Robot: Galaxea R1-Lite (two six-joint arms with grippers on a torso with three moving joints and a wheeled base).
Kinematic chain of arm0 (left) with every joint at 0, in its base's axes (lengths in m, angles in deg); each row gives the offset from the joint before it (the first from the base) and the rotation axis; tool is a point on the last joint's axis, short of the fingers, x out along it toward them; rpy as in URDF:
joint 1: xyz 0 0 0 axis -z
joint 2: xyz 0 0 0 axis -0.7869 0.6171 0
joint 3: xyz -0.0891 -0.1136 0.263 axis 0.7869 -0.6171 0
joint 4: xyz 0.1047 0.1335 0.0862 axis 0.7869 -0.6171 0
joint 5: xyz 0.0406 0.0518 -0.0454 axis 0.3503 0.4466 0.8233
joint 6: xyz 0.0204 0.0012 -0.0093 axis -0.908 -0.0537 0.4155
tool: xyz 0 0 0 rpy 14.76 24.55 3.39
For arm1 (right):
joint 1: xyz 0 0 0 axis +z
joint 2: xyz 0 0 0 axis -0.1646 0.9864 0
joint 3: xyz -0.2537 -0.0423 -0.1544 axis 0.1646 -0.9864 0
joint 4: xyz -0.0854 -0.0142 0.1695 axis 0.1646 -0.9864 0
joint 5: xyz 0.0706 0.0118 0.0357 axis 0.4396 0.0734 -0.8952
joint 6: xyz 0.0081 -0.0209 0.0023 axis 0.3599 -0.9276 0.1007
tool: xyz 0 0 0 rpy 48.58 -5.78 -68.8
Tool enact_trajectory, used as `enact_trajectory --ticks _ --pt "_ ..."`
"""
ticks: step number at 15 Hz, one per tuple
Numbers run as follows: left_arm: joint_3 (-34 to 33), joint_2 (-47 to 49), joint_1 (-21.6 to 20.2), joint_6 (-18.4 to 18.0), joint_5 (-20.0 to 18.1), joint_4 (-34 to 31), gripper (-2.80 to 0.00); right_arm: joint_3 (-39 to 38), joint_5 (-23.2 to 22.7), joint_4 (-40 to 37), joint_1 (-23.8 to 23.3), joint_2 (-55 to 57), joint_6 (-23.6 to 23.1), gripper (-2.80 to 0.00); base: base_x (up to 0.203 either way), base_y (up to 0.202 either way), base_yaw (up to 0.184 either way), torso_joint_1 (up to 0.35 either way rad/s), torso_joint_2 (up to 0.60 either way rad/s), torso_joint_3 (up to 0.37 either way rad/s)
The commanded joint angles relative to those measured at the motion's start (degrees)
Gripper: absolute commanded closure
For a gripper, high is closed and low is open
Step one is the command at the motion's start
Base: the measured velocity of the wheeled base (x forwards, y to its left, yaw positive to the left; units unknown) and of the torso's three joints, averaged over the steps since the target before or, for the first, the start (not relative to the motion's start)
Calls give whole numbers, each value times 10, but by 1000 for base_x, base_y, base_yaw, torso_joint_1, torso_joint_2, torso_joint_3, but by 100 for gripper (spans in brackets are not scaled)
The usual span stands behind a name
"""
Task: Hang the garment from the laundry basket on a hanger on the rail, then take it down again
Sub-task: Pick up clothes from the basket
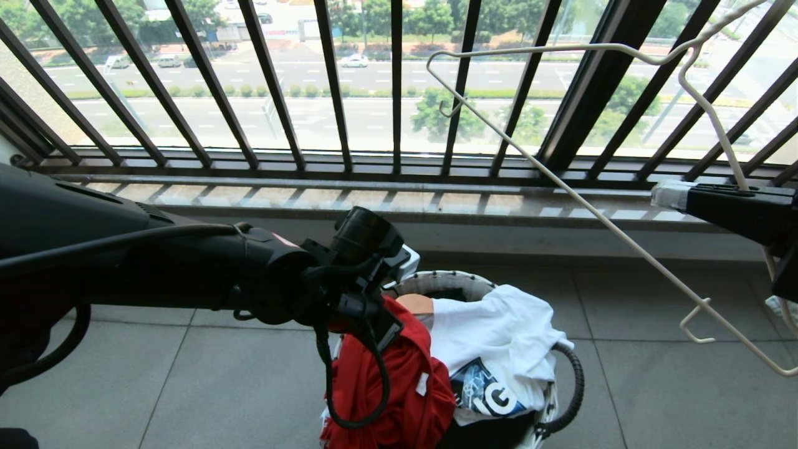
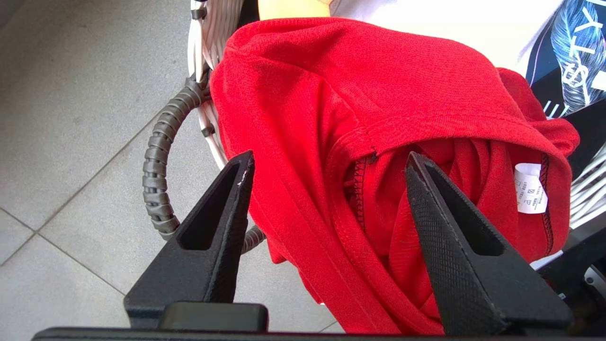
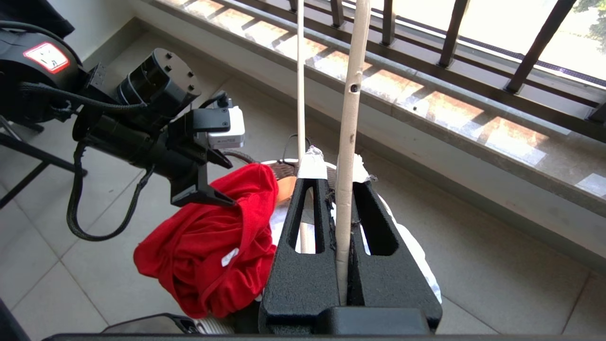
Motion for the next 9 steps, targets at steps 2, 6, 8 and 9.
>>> enact_trajectory --ticks 2,6,8,9 --pt "-16 5 5 -2 0 18 -280 1 0 1 0 1 0 0 0 0 0 0 0 0" --pt "-45 26 15 -6 1 110 -280 2 0 1 -2 1 0 0 0 0 0 0 0 0" --pt "-45 35 16 -5 3 122 -280 2 -1 1 -5 1 0 0 0 0 0 0 0 0" --pt "-45 36 16 -6 3 122 -280 2 -1 1 -5 1 0 0 0 0 0 0 0 0"
